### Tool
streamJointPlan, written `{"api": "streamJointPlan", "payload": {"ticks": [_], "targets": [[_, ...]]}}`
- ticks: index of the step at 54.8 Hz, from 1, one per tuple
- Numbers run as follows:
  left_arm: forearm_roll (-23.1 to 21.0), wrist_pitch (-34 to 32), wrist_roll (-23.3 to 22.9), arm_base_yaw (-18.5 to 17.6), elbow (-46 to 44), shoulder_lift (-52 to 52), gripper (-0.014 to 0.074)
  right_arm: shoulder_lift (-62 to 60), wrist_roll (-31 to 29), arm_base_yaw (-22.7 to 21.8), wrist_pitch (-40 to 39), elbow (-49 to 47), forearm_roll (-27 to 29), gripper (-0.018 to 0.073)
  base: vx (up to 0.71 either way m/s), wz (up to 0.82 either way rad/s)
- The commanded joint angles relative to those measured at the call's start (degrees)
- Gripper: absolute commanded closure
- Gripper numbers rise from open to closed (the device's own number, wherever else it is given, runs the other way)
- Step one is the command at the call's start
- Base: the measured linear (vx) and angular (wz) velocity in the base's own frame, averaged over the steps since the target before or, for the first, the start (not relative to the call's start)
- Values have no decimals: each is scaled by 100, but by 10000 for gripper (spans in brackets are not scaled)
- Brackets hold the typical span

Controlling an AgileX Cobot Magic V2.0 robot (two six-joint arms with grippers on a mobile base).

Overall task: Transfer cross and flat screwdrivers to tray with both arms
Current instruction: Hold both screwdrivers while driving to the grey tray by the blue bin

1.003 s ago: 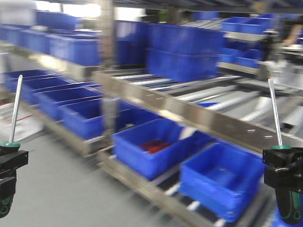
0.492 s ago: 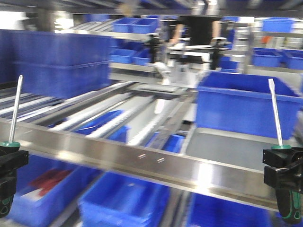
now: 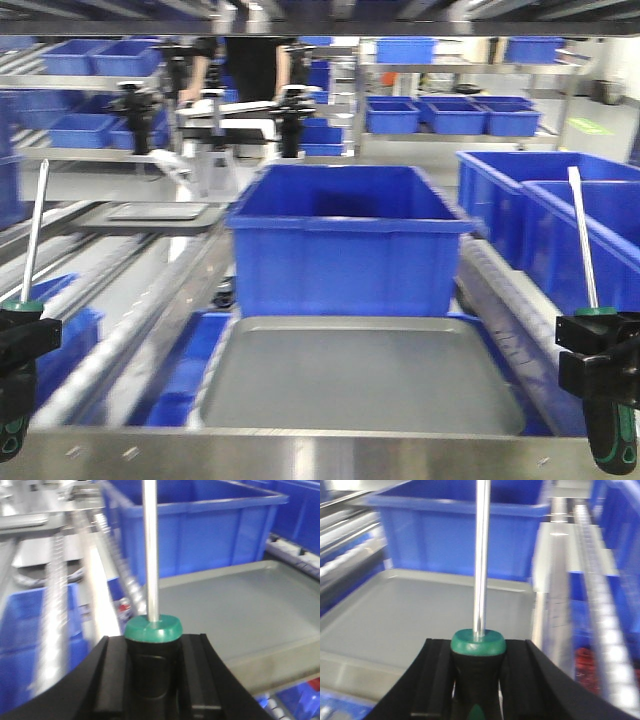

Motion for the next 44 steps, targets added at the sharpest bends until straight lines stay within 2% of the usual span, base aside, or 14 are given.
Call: {"api": "streamJointPlan", "payload": {"ticks": [1, 17, 44], "targets": [[-108, -489, -49, -18, -162, -78, 593, -79, -32, -12, -471, -184, -121, 567, 24, -41], [-108, -489, -49, -18, -162, -78, 593, -79, -32, -12, -471, -184, -121, 567, 23, -23], [-108, -489, -49, -18, -162, -78, 593, -79, -32, -12, -471, -184, -121, 567, 15, 1]]}}
